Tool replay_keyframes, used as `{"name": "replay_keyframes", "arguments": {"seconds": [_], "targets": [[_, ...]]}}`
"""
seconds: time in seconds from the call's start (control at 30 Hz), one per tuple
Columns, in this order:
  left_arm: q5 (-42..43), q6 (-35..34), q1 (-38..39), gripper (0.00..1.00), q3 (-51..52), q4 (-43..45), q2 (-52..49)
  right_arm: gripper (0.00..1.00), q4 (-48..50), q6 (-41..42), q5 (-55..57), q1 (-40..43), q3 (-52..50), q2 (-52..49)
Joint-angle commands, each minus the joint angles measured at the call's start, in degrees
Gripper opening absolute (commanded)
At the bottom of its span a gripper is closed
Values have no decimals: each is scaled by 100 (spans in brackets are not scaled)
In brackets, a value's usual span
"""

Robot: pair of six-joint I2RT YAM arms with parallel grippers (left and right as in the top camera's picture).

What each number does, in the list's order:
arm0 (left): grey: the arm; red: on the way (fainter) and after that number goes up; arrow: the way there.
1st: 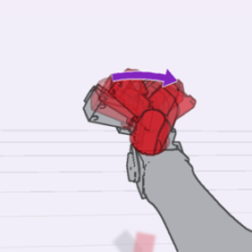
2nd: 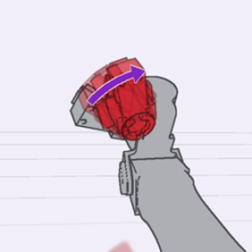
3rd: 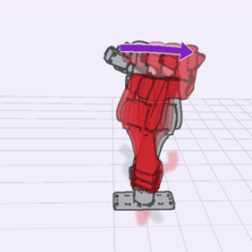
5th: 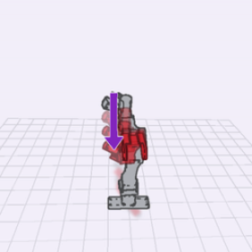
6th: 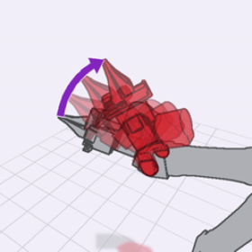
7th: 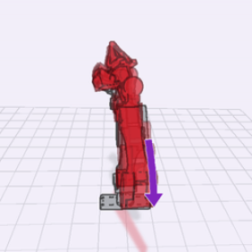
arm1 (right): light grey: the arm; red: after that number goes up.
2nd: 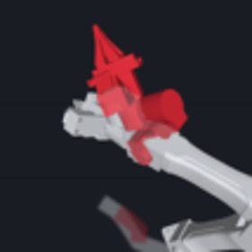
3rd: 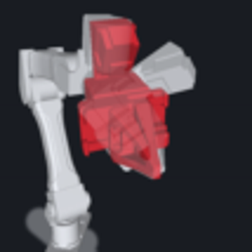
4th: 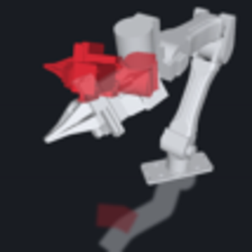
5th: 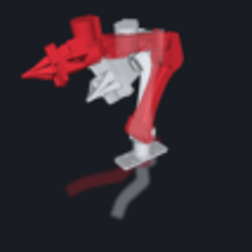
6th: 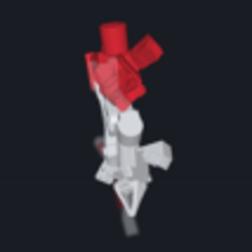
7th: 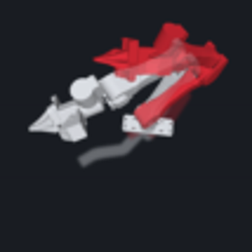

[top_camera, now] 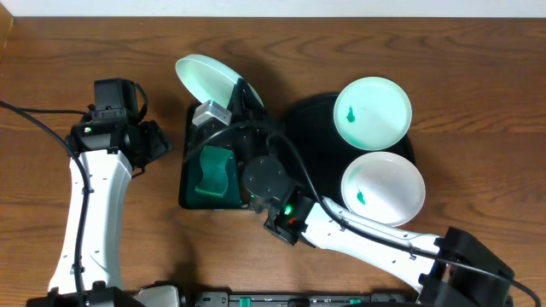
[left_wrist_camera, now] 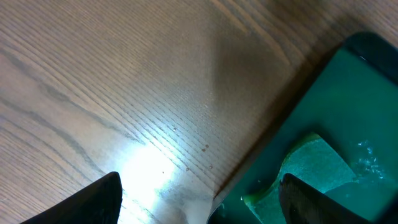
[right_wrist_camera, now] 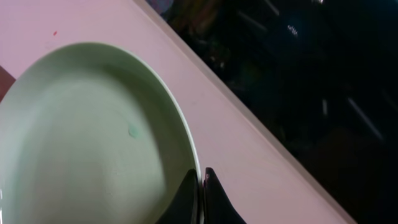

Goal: Clean dirty plates on tray and stack at the side

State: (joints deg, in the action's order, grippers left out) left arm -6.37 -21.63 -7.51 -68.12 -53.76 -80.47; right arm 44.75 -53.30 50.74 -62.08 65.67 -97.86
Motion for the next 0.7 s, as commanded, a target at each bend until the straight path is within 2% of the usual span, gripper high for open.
{"name": "replay_keyframes", "arguments": {"seconds": [0.0, 0.3, 0.43, 0.53, 0.67], "targets": [[-55, -28, -24, 80, -138, -20, 33, 2, 133, -466, 44, -142, 92, 24], [-55, -28, -24, 80, -138, -22, 33, 2, 240, -636, -4, -179, 92, 24], [-55, -28, -24, 81, -138, -20, 33, 2, 293, -1034, 122, -170, 92, 24], [-55, -31, -24, 81, -138, -20, 33, 2, 348, -776, 170, -177, 92, 24], [-55, -31, -24, 81, -138, -22, 33, 2, 428, -940, 273, -160, 92, 24]]}}
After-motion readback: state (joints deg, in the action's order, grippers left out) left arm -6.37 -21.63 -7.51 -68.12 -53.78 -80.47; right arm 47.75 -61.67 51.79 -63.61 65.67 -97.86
